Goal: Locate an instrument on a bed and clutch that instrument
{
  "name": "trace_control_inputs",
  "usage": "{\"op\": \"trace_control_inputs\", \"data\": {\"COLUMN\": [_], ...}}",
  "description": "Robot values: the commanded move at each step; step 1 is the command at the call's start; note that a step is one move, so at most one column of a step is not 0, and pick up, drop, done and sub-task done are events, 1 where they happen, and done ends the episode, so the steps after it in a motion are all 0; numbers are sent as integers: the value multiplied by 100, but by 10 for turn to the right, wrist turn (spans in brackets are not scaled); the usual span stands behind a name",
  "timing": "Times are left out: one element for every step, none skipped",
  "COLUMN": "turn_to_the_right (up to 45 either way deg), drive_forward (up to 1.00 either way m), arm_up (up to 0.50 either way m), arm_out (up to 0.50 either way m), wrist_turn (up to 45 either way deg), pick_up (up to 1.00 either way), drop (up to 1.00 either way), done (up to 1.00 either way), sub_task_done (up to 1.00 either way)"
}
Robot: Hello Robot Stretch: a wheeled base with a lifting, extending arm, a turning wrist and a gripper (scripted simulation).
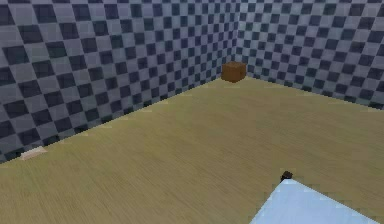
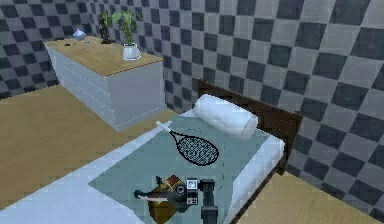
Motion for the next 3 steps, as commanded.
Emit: {"op": "trace_control_inputs", "data": {"turn_to_the_right": [0,0,0], "drive_forward": [0,0,0], "arm_up": [0,-30,0], "arm_out": [0,0,0], "wrist_turn": [30,0,0], "pick_up": [0,0,100], "drop": [0,0,0], "done": [0,0,0], "sub_task_done": [0,0,0]}}
